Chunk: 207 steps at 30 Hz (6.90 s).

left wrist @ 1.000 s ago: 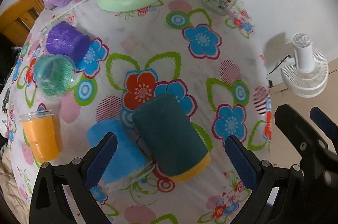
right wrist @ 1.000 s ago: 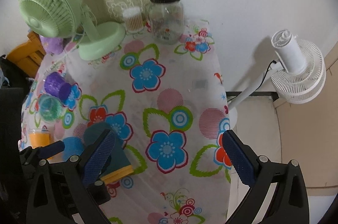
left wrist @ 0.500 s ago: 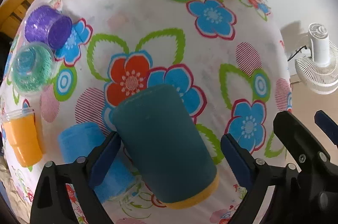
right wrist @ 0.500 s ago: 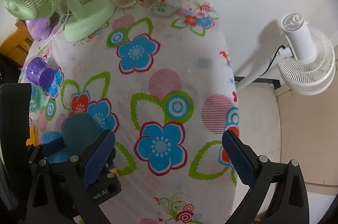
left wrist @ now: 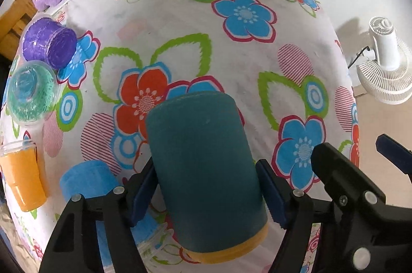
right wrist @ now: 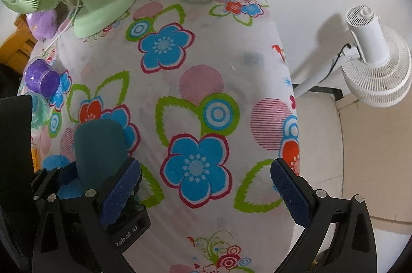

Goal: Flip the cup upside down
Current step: 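Lift the teal cup off the table with the left gripper, then close the right gripper on the teal cup while the left gripper releases it, then turn the teal cup rim-down with the right gripper and lower it onto the table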

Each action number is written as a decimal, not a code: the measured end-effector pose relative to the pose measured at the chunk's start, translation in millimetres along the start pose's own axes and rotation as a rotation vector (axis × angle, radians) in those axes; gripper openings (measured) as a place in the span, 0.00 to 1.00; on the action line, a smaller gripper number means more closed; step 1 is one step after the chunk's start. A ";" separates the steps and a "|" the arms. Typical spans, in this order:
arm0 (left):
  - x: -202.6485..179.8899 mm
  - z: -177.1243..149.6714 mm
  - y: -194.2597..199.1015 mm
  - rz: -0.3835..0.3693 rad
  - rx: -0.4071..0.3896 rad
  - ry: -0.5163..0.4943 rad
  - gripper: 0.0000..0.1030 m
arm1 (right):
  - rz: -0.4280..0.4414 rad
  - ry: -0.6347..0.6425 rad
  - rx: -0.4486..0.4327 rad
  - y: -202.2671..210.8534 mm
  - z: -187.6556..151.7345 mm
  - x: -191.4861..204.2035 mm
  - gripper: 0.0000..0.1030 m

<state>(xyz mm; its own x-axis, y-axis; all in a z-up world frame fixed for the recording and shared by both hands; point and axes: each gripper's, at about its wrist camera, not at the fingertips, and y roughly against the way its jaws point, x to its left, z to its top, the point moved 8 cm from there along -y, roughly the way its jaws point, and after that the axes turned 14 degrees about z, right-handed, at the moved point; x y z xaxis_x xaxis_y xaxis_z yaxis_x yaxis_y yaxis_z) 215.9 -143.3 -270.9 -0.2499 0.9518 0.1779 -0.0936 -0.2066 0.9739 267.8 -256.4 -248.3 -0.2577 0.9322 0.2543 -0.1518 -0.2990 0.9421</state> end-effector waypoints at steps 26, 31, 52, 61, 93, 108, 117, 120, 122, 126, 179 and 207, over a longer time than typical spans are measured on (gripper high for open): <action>7.7 -13.5 74.4 -0.099 -0.132 -0.065 0.69 | 0.041 -0.001 -0.131 72.2 -12.6 26.3 0.99; 29.1 -23.7 98.4 -0.087 -0.177 -0.084 0.69 | 0.060 0.007 -0.156 89.4 -26.0 49.5 0.99; 178.7 -97.6 100.0 -0.052 -0.182 -0.058 0.69 | 0.131 0.064 -0.101 66.1 -99.9 197.5 0.99; 193.4 -121.3 64.2 -0.072 -0.134 -0.093 0.69 | 0.100 0.025 -0.059 40.4 -130.2 208.5 0.99; 159.8 -127.9 12.3 -0.134 0.006 -0.124 0.95 | 0.025 -0.047 0.055 -5.8 -139.5 173.3 0.99; 194.3 -117.7 88.1 -0.051 -0.174 -0.231 0.95 | 0.045 -0.051 -0.087 57.0 -133.9 217.4 0.99; 231.8 -117.2 99.7 0.025 -0.237 -0.284 0.95 | 0.055 -0.045 -0.117 64.4 -140.6 241.7 0.98; 239.9 -117.5 94.8 0.026 -0.232 -0.289 0.95 | 0.057 -0.043 -0.102 56.9 -141.2 246.4 0.98; 245.5 -118.0 91.3 0.026 -0.228 -0.292 0.95 | 0.055 -0.036 -0.094 51.8 -141.1 248.9 0.98; 253.7 -118.1 78.2 0.032 -0.210 -0.303 0.95 | 0.055 -0.018 -0.061 33.5 -139.7 255.3 0.98; 269.7 -117.1 9.6 -0.048 -0.052 -0.319 0.95 | 0.053 0.048 -0.011 -25.5 -134.0 282.2 0.66; 269.1 -125.6 89.9 -0.121 -0.244 -0.200 0.95 | 0.068 0.236 -0.494 85.8 -138.4 266.1 0.66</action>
<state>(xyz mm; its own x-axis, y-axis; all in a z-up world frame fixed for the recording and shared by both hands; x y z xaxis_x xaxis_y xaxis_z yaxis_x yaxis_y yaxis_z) 19.2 65.7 -153.1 -0.0306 0.9934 0.1109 -0.3453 -0.1146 0.9315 54.1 -62.2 -130.1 -0.4807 0.8533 0.2021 -0.5425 -0.4704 0.6960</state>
